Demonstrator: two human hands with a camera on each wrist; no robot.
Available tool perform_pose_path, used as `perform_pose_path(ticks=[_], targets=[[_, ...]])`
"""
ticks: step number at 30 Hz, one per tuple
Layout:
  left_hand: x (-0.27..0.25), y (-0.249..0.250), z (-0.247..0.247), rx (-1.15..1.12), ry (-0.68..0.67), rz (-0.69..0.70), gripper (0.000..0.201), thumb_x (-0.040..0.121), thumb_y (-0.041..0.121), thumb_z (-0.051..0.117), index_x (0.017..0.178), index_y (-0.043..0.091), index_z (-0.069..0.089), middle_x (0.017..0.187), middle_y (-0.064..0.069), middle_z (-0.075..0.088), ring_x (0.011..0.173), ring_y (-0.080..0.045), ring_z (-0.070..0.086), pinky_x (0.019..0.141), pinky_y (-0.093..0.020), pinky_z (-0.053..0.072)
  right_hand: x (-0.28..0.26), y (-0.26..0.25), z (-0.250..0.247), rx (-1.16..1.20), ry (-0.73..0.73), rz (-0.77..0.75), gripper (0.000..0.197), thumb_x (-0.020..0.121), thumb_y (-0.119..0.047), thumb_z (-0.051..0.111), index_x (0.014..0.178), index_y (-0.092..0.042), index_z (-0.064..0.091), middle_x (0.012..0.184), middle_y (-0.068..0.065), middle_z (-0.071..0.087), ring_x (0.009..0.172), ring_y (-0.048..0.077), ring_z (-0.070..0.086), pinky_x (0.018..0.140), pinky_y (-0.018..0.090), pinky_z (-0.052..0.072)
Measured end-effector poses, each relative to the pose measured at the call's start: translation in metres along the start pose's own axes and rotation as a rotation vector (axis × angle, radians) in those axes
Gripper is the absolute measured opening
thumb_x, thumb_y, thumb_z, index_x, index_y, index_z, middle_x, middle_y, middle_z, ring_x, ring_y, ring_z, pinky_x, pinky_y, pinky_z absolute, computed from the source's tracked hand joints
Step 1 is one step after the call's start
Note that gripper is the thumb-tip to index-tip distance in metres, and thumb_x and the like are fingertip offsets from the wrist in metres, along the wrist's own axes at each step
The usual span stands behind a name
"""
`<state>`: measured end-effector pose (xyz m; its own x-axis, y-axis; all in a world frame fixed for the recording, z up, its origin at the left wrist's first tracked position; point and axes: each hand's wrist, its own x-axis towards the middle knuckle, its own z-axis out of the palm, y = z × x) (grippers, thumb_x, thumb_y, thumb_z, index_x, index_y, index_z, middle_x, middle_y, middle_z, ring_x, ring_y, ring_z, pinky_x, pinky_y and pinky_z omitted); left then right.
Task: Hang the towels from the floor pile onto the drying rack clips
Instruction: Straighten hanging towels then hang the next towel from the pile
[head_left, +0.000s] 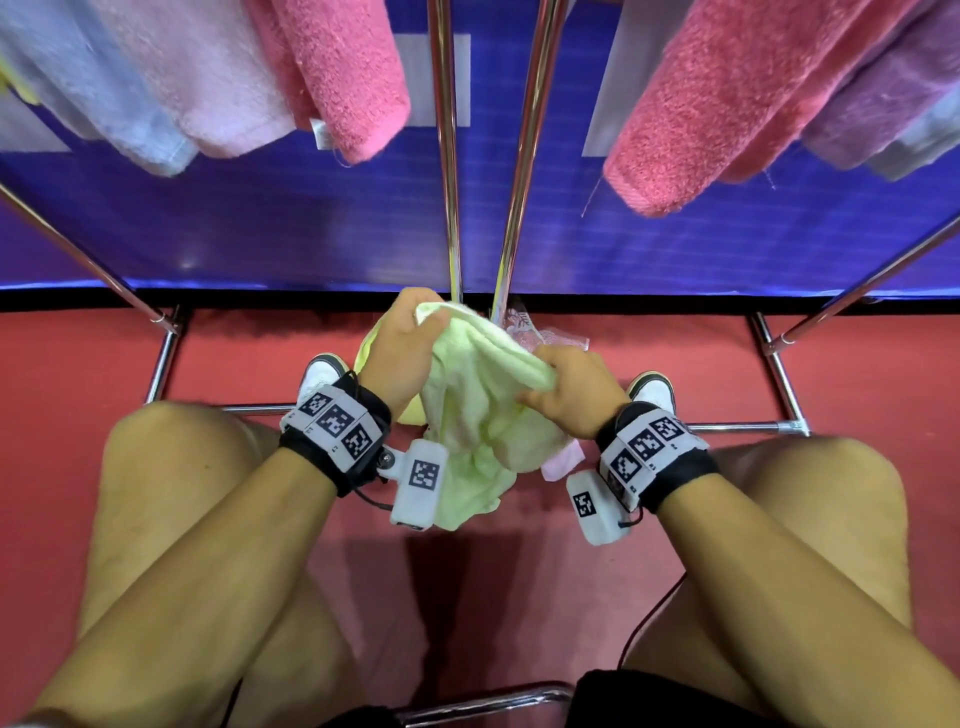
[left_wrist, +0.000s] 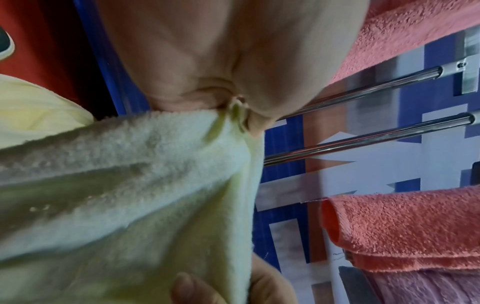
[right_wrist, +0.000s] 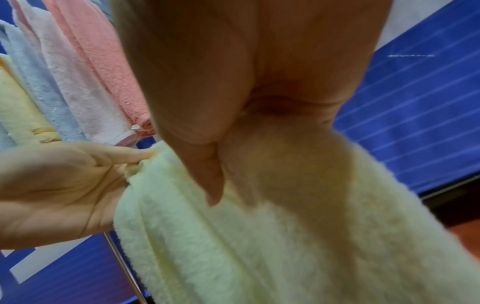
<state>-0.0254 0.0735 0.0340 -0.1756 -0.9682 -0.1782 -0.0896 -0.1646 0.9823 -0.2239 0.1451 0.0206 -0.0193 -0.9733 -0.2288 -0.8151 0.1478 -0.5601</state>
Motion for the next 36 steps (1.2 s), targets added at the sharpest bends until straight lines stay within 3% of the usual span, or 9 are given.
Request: perform_pose_path(ticks=[3, 7, 11, 14, 18, 23, 26, 31, 36], targets=[[0.006, -0.007, -0.006, 0.067, 0.107, 0.012, 0.004, 0.092, 0.027, 0.053, 0.092, 0.025, 0.056, 0.086, -0.001, 0.058, 0.08, -0.018, 0.054, 0.078, -0.036, 0.047, -0.002, 0.005, -0.001, 0.009, 0.004, 0.056, 0.028, 0.085, -0.04, 0.071, 0.071, -0.019, 0.058, 0.068, 0.0, 0.055, 0.07, 0.024, 0.049, 0.061, 0.029, 0.029], [0.012, -0.01, -0.012, 0.074, 0.309, 0.022, 0.007, 0.099, 0.017, 0.051, 0.102, 0.017, 0.058, 0.096, 0.0, 0.059, 0.09, -0.018, 0.054, 0.084, -0.033, 0.045, 0.0, 0.012, -0.002, 0.098, -0.038, 0.144, 0.04, 0.086, -0.045, 0.069, 0.062, -0.019, 0.052, 0.057, -0.004, 0.048, 0.06, 0.019, 0.045, 0.054, 0.029, 0.031], [0.015, -0.012, -0.017, 0.11, 0.422, 0.057, 0.005, 0.1, 0.016, 0.053, 0.098, 0.014, 0.057, 0.088, 0.002, 0.055, 0.087, -0.017, 0.051, 0.079, -0.026, 0.04, 0.0, 0.02, -0.005, -0.066, -0.064, 0.222, 0.033, 0.088, -0.044, 0.065, 0.07, -0.02, 0.05, 0.076, 0.003, 0.053, 0.076, 0.028, 0.052, 0.066, 0.029, 0.034], [0.017, -0.013, -0.023, 0.093, 0.476, 0.036, 0.008, 0.097, 0.018, 0.059, 0.092, 0.011, 0.058, 0.078, 0.006, 0.054, 0.08, -0.017, 0.05, 0.073, -0.027, 0.042, 0.001, 0.031, -0.008, -0.161, -0.085, 0.338, 0.034, 0.091, -0.048, 0.06, 0.095, -0.015, 0.062, 0.094, 0.007, 0.059, 0.095, 0.032, 0.059, 0.074, 0.03, 0.04], [0.022, -0.015, -0.032, 0.047, 0.516, 0.002, 0.012, 0.089, 0.019, 0.069, 0.088, 0.011, 0.061, 0.082, -0.002, 0.059, 0.077, -0.018, 0.054, 0.072, -0.031, 0.047, 0.001, 0.041, -0.013, -0.135, -0.062, 0.445, 0.04, 0.093, -0.049, 0.055, 0.108, -0.013, 0.065, 0.105, 0.014, 0.068, 0.097, 0.033, 0.062, 0.074, 0.029, 0.041], [0.023, -0.012, -0.038, -0.016, 0.544, -0.091, 0.008, 0.089, 0.009, 0.062, 0.097, 0.011, 0.062, 0.089, -0.003, 0.061, 0.082, -0.019, 0.056, 0.077, -0.031, 0.048, -0.003, 0.037, -0.017, 0.011, -0.023, 0.446, 0.03, 0.093, -0.041, 0.058, 0.091, -0.011, 0.063, 0.078, 0.009, 0.07, 0.071, 0.024, 0.065, 0.059, 0.024, 0.042], [0.02, -0.01, -0.039, -0.025, 0.498, -0.126, 0.018, 0.082, 0.004, 0.054, 0.089, 0.017, 0.063, 0.092, -0.006, 0.062, 0.083, -0.022, 0.057, 0.076, -0.035, 0.05, -0.006, 0.027, -0.019, 0.368, 0.093, 0.328, 0.023, 0.087, -0.021, 0.071, 0.081, -0.013, 0.051, 0.054, -0.001, 0.059, 0.035, 0.008, 0.052, 0.036, 0.017, 0.035], [0.006, -0.012, -0.019, -0.004, 0.302, -0.124, 0.015, 0.084, 0.005, 0.066, 0.085, 0.02, 0.063, 0.093, -0.008, 0.066, 0.084, -0.023, 0.061, 0.081, -0.047, 0.054, -0.001, 0.005, -0.016, 0.635, 0.18, 0.174, 0.027, 0.075, 0.004, 0.077, 0.074, -0.015, 0.058, 0.06, -0.004, 0.056, 0.043, -0.003, 0.048, 0.047, 0.015, 0.039], [-0.007, -0.012, 0.008, -0.034, 0.072, -0.153, 0.022, 0.062, 0.033, 0.079, 0.08, 0.023, 0.071, 0.093, -0.017, 0.07, 0.084, -0.031, 0.065, 0.083, -0.053, 0.054, 0.007, -0.011, -0.006, 0.717, 0.253, 0.076, 0.037, 0.072, 0.017, 0.07, 0.082, -0.017, 0.061, 0.063, -0.006, 0.054, 0.048, -0.002, 0.046, 0.051, 0.016, 0.042]])
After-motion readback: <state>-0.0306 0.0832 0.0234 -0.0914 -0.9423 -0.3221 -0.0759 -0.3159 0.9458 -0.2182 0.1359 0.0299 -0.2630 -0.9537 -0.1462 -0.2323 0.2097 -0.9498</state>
